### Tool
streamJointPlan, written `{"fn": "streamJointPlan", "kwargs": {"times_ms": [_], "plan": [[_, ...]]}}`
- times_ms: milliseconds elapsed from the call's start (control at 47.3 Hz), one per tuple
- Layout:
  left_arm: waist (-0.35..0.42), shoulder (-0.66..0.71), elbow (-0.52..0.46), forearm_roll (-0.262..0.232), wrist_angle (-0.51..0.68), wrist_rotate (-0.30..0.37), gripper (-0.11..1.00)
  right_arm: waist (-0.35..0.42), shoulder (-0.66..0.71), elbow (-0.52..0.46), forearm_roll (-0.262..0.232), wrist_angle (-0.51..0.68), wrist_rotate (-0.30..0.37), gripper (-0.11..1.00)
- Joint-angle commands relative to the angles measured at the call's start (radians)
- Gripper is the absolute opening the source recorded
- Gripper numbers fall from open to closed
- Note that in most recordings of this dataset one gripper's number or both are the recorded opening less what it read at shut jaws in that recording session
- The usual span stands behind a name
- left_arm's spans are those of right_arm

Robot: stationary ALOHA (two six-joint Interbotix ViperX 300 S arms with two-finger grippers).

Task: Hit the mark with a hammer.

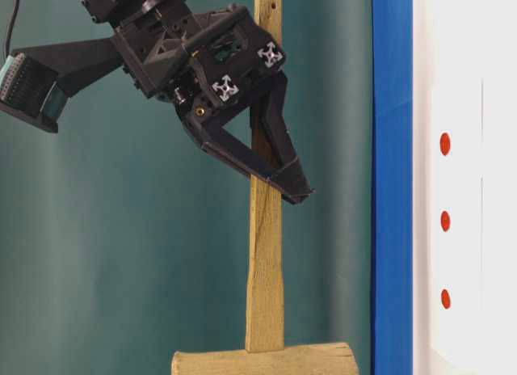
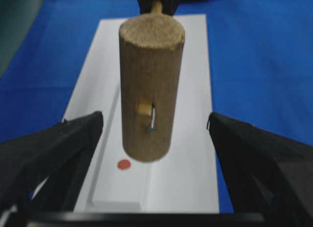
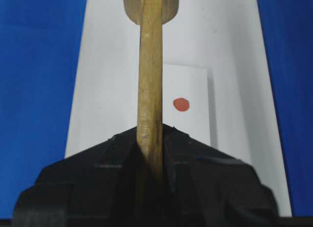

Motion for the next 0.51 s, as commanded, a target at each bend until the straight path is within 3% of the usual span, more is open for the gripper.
{"fn": "streamJointPlan", "kwargs": {"times_ms": [0,254,487], "plan": [[0.005,0.086,-0.02,-0.002,-0.077,-0.002,0.9,0.002,-0.014,-0.032,-0.002,-0.011,-0.002,0.02],[0.005,0.324,-0.098,-0.002,-0.227,-0.002,0.91,0.002,-0.015,-0.032,-0.003,-0.009,-0.002,0.02],[0.005,0.503,-0.19,-0.002,-0.258,0.0,0.93,0.002,-0.014,-0.031,-0.003,-0.009,-0.002,0.02]]}}
